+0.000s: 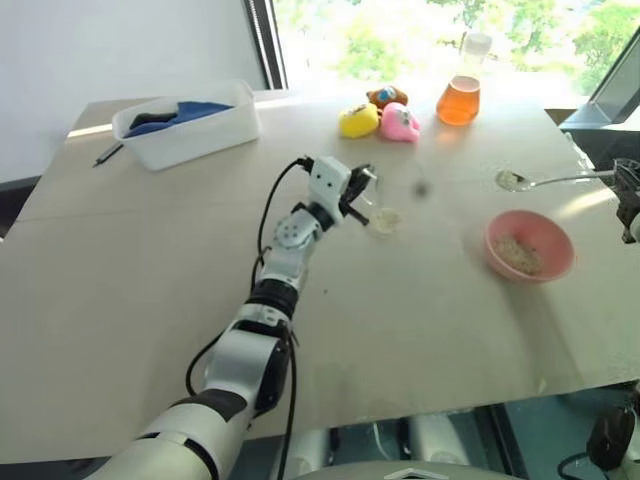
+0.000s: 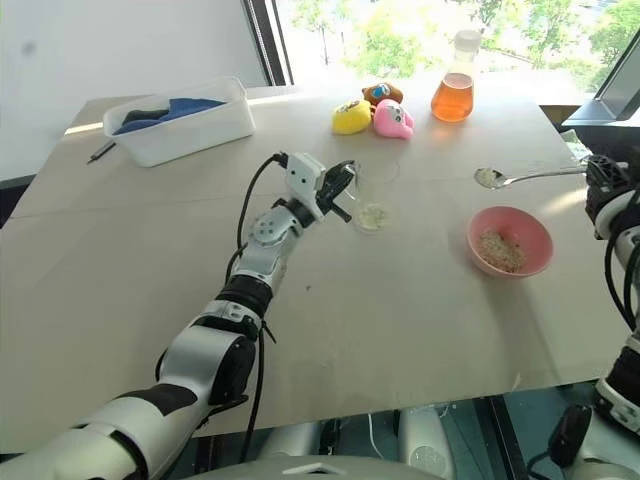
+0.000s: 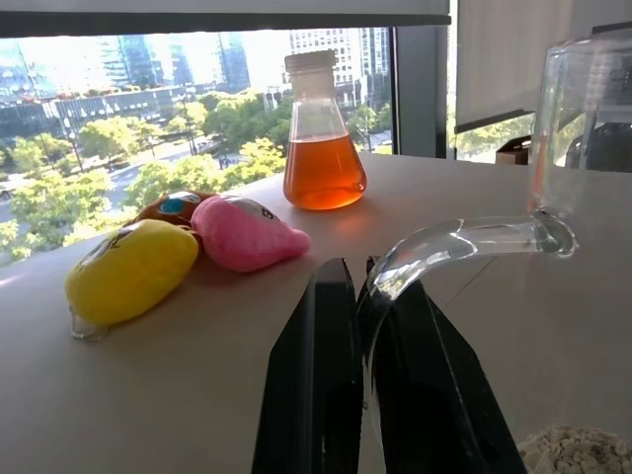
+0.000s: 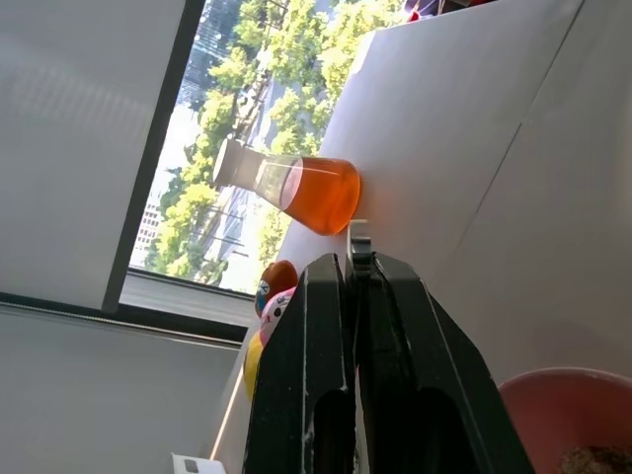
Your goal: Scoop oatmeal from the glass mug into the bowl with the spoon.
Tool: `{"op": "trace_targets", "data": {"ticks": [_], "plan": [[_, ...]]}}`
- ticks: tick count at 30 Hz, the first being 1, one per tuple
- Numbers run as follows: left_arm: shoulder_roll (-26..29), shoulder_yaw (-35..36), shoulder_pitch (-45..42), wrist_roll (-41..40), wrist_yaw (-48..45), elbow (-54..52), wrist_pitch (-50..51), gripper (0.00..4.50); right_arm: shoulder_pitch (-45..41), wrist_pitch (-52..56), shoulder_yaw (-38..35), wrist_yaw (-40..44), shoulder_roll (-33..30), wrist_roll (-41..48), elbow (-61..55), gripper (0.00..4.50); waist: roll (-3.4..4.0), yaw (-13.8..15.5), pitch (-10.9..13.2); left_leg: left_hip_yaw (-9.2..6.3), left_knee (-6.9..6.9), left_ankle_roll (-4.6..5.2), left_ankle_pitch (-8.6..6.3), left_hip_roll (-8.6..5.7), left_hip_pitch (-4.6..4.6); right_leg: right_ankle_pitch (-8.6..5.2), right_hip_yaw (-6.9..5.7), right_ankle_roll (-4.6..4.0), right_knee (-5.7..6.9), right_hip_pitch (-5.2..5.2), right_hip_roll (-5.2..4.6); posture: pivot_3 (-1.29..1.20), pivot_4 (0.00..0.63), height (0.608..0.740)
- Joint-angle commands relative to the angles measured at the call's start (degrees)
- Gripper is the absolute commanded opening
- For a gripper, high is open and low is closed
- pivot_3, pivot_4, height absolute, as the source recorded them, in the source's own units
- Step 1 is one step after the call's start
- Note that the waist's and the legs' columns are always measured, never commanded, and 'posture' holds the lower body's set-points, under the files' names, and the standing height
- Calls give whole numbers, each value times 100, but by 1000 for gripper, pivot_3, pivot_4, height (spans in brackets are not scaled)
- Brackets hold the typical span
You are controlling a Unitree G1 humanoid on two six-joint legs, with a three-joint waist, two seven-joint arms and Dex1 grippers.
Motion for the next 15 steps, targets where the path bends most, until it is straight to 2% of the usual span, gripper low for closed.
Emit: {"op": "trace_targets", "data": {"ticks": [1, 10, 15], "plan": [[-65, 2, -228, -7, -52, -14, -199, 72, 219, -257, -310, -91, -144, 301, -439, 0, 0, 3, 0, 0, 0, 0, 0, 0, 1, 0, 0, 0, 0, 2, 0, 0, 150, 740], [-168, -8, -345, 26, -164, 257, -261, 72, 1012, -451, -530, -255, -360, 523, -869, 0, -1, 15, 1, 5, 1, 4, -1, -1, 10, 0, 3, 0, 1, 10, 1, 0, 150, 740], [-226, -17, -332, 46, -205, 270, -270, 72, 1100, -254, -274, -195, -933, 163, -790, 0, -1, 11, 1, 12, 2, 6, -1, -1, 12, 0, 10, 1, 1, 10, 1, 0, 150, 740]]}}
